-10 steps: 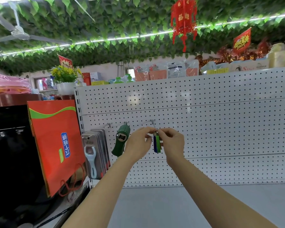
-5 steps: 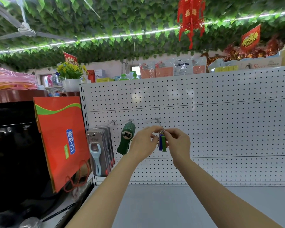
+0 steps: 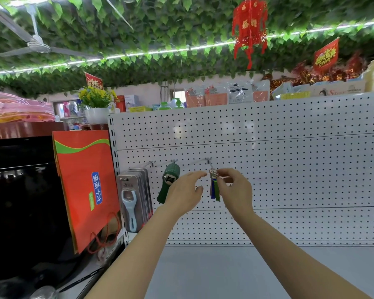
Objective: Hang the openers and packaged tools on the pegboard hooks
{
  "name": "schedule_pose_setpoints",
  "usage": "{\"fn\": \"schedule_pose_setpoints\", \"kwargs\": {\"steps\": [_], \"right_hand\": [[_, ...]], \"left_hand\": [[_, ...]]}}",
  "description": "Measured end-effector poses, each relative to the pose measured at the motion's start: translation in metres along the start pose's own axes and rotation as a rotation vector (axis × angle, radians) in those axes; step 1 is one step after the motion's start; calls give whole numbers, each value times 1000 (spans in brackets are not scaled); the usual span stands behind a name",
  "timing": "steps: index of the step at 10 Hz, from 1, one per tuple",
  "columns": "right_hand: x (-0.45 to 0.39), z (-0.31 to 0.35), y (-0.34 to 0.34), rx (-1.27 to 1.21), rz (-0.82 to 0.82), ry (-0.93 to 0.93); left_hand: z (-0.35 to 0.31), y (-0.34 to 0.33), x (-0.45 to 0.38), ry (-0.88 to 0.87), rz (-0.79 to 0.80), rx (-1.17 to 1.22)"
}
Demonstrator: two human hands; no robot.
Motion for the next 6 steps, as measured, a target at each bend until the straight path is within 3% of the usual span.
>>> {"fn": "schedule_pose_setpoints", "kwargs": {"steps": [6], "right_hand": [[34, 44, 18, 396, 19, 276]], "left_hand": [[26, -5, 54, -55, 242, -313]]}}
Point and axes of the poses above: each hand's wrist, its own x-axis away from the middle knuckle, its own y-axis out of the back of the hand, z = x × y, the point moved 3 cm from there along -x, towards the middle knuckle, and after that the axes turned 10 degrees about -x, right-handed, at the moved point
